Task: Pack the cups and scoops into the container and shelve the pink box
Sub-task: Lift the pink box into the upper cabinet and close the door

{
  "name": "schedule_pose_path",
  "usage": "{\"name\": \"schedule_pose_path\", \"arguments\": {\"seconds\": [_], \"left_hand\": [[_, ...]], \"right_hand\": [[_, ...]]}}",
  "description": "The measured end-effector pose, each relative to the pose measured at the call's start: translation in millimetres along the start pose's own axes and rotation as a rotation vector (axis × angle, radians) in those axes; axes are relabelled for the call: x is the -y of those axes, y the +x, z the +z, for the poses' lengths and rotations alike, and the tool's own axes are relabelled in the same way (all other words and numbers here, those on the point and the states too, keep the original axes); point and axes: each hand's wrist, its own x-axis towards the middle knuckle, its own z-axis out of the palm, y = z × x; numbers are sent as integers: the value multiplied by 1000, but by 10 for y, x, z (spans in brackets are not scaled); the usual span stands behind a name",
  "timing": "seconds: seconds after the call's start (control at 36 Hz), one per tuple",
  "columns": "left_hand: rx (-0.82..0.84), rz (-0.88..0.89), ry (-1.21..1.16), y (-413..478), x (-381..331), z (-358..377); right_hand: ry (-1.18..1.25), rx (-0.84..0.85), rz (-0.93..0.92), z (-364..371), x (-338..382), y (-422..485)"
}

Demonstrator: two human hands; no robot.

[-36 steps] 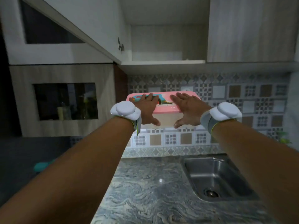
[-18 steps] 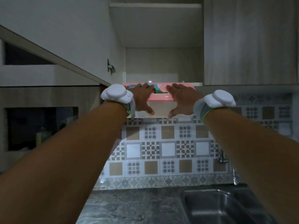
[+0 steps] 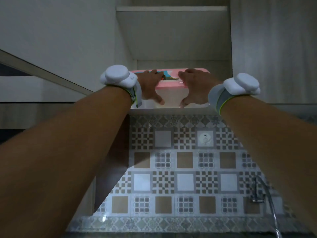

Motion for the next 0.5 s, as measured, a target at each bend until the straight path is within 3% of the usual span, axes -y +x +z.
{"name": "schedule_pose_path", "arguments": {"seconds": [0.5], "left_hand": [[-8, -29, -20, 839, 417, 245]], "right_hand": [[103, 35, 87, 327, -86, 867]]}}
